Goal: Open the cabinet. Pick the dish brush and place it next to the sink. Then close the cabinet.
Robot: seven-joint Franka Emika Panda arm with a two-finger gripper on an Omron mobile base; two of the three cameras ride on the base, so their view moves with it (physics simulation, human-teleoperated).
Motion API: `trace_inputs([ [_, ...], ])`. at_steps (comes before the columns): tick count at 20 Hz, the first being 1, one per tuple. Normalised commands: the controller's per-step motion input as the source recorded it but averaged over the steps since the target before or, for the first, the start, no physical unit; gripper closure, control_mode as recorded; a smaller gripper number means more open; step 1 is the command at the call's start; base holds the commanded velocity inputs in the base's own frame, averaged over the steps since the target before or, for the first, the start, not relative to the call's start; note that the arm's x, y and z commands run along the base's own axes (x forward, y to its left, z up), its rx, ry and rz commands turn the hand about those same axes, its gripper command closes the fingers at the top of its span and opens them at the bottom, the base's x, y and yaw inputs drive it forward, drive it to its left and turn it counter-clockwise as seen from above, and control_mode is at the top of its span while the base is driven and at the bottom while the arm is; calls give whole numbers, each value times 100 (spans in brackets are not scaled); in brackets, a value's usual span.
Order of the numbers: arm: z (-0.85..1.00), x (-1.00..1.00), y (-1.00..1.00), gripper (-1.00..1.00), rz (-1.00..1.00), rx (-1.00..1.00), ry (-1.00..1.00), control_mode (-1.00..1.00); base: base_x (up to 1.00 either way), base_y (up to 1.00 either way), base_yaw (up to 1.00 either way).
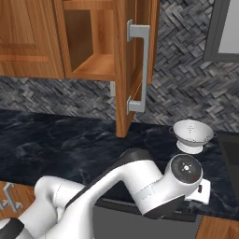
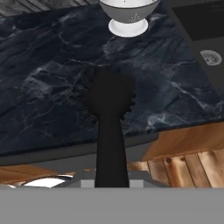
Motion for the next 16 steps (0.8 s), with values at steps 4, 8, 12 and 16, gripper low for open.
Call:
trace_inputs([
  [4,0,37,-21,100,0,2,0,-100,0,0,0],
  [8,-3,44,-32,100,4,3,0,-100,0,0,0],
  [12,-3,44,-25,100,8,2,0,-100,0,0,0],
  [16,-16,48,-25,100,11,0,-2,-100,0,0,0],
])
